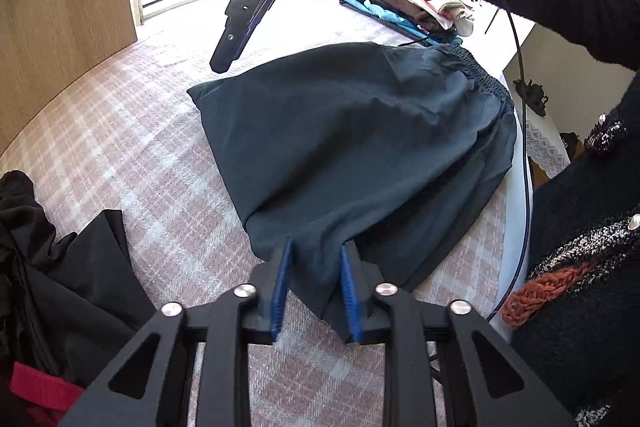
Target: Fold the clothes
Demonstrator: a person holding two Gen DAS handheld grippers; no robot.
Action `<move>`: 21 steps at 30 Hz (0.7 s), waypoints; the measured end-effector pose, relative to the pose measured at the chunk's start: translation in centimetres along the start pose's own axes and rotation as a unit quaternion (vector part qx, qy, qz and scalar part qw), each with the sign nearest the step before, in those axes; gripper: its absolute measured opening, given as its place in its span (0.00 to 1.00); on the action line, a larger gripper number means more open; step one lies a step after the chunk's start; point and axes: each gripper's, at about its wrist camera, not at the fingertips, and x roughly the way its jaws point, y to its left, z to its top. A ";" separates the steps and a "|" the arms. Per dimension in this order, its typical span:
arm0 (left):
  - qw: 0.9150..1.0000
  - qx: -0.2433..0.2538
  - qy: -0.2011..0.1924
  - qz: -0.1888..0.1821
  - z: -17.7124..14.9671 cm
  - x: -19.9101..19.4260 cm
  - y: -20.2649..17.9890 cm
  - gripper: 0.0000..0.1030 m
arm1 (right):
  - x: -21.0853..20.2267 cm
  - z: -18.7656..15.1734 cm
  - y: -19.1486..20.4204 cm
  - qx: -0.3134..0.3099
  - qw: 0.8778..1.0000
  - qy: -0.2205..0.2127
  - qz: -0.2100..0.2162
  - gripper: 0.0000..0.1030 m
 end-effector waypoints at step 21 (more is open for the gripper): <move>1.000 -0.001 0.016 -0.011 -2.0 -2.4 -2.8 0.01 | 1.6 1.9 2.5 -0.035 0.999 0.029 -0.007 0.04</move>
